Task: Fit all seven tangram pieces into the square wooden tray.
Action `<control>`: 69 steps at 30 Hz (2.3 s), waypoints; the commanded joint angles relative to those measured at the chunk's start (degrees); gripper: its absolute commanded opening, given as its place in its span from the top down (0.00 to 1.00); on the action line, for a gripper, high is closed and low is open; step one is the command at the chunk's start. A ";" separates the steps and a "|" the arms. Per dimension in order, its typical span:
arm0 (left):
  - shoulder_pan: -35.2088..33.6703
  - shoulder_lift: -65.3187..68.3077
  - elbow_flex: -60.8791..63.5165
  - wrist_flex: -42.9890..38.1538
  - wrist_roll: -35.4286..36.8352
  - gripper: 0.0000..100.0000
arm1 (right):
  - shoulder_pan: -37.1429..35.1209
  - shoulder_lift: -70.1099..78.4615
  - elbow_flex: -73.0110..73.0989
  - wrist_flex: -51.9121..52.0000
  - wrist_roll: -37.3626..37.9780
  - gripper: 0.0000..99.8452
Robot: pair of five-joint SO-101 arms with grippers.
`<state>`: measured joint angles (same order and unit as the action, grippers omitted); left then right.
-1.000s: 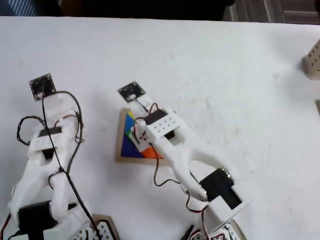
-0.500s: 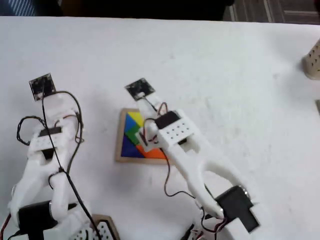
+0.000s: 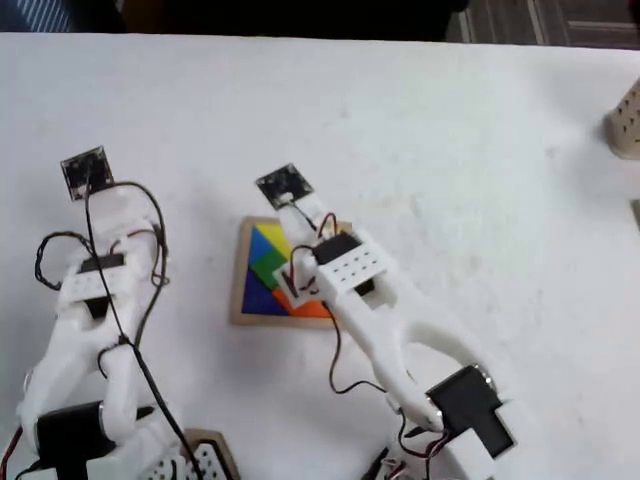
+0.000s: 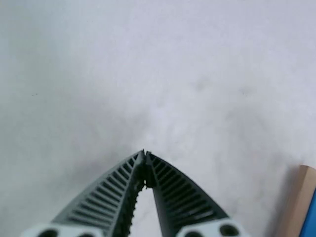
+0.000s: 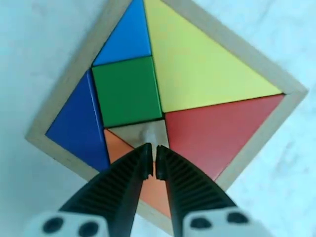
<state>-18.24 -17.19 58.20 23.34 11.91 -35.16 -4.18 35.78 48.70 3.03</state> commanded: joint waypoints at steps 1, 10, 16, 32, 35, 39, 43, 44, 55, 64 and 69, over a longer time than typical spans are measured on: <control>1.80 -0.48 -1.49 -2.11 -0.62 0.98 | 2.95 -4.97 -0.44 2.15 0.18 0.98; 3.74 -0.57 -1.14 -2.37 -0.79 0.98 | 19.21 -15.87 4.13 6.11 6.15 0.98; 3.82 -0.66 -0.70 -2.02 -5.89 0.98 | 27.03 -24.04 12.92 1.63 6.15 0.98; 7.43 -36.09 25.93 -1.93 -17.76 0.98 | 34.77 -67.12 41.93 1.71 6.42 0.98; 7.34 -43.12 30.68 -1.85 -17.93 0.98 | 35.74 -75.47 46.51 3.91 6.68 0.98; 7.08 -53.49 36.31 -1.05 -18.11 0.98 | 36.62 -85.58 48.18 12.70 6.68 0.98; 5.41 -64.40 39.21 8.18 -18.11 0.98 | 36.53 -93.93 51.69 18.33 6.77 0.98; 5.32 -67.03 39.21 11.16 -18.11 0.98 | 36.53 -95.78 52.66 19.56 6.77 0.98; 6.46 -88.13 38.59 41.32 -17.76 0.98 | 34.51 -98.86 55.21 25.98 6.59 0.98; 6.46 -87.34 38.77 50.55 -17.93 0.98 | 34.33 -98.86 61.10 24.13 6.59 0.98; 6.46 -87.34 38.77 50.46 -17.93 0.98 | 34.33 -98.86 61.10 24.13 6.59 0.98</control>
<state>-12.18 -103.69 97.32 73.36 -5.67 -0.35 -102.37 96.35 73.76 9.01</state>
